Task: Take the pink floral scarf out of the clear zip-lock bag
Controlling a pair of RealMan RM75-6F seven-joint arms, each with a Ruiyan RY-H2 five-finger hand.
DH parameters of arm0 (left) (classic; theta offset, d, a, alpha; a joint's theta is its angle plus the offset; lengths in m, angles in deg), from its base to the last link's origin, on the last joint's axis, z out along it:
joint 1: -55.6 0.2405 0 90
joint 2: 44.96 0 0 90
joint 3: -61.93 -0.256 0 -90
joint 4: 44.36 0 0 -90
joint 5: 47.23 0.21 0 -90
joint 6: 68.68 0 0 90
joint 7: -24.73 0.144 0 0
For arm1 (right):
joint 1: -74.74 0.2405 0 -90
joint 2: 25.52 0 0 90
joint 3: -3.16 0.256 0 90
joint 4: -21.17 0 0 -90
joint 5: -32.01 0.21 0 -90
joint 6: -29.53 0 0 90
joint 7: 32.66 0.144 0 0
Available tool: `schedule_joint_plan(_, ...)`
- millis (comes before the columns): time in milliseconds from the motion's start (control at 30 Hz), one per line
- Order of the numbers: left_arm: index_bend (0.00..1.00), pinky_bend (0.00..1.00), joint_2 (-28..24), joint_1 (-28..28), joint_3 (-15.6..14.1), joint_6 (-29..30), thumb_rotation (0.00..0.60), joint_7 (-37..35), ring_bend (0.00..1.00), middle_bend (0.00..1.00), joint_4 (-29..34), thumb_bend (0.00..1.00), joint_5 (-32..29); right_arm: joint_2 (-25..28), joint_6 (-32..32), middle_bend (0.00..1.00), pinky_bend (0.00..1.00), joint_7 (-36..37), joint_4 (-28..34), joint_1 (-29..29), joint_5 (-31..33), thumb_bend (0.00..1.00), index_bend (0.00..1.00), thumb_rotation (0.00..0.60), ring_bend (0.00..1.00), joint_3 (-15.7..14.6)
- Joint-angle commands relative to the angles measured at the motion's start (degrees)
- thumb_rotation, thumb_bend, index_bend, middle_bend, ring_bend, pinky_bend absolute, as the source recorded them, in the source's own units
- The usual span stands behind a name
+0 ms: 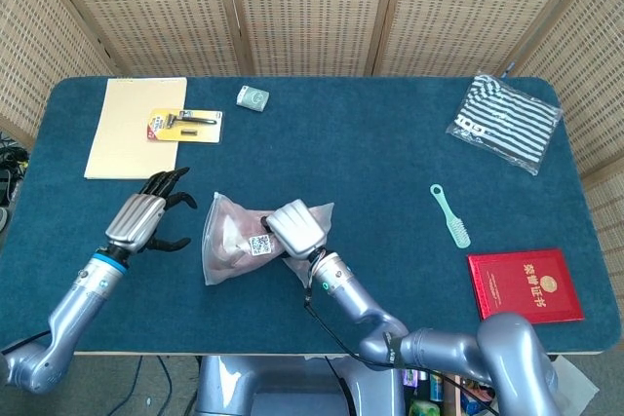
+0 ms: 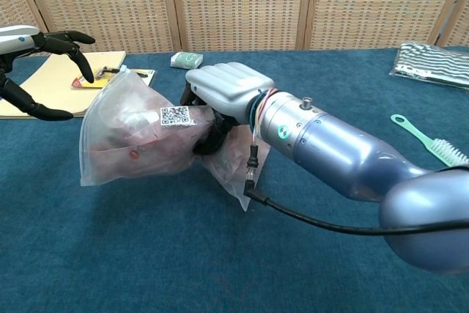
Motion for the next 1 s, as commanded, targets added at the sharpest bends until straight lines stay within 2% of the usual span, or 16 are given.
schedule_joint_plan(33, 0.38, 0.00, 0.10, -0.21, -0.54, -0.02, 0.600, -0.06, 0.00, 0.00, 0.23, 0.23, 0.20, -0.76, -0.37, 0.76, 0.79, -0.15, -1.24, 0.00, 0.82, 0.47, 0.69, 0.600, 0.69, 0.59)
schedule_joint_plan(267, 0.38, 0.00, 0.63, -0.90, -1.45, -0.26, 0.600, 1.54, 0.00, 0.00, -0.29, 0.23, -0.84, -0.51, -0.52, 0.76, 0.79, -0.05, -1.40, -0.44, 2.12, 0.47, 0.69, 0.600, 0.69, 1.99)
schedule_joint_plan(667, 0.38, 0.00, 6.44, -3.28, -1.09, 0.25, 0.600, 1.16, 0.00, 0.00, -2.89, 0.23, -1.01, -1.29, 0.00, 0.76, 0.79, -0.31, -0.87, -0.80, 2.60, 0.47, 0.69, 0.600, 0.69, 2.61)
schedule_joint_plan(1000, 0.38, 0.00, 11.25, -5.52, -0.77, 0.13, 0.600, 4.15, 0.00, 0.00, -4.15, 0.23, -2.72, -1.83, 0.56, 0.76, 0.79, -1.25, -0.30, -0.49, 2.60, 0.47, 0.69, 0.600, 0.69, 3.45)
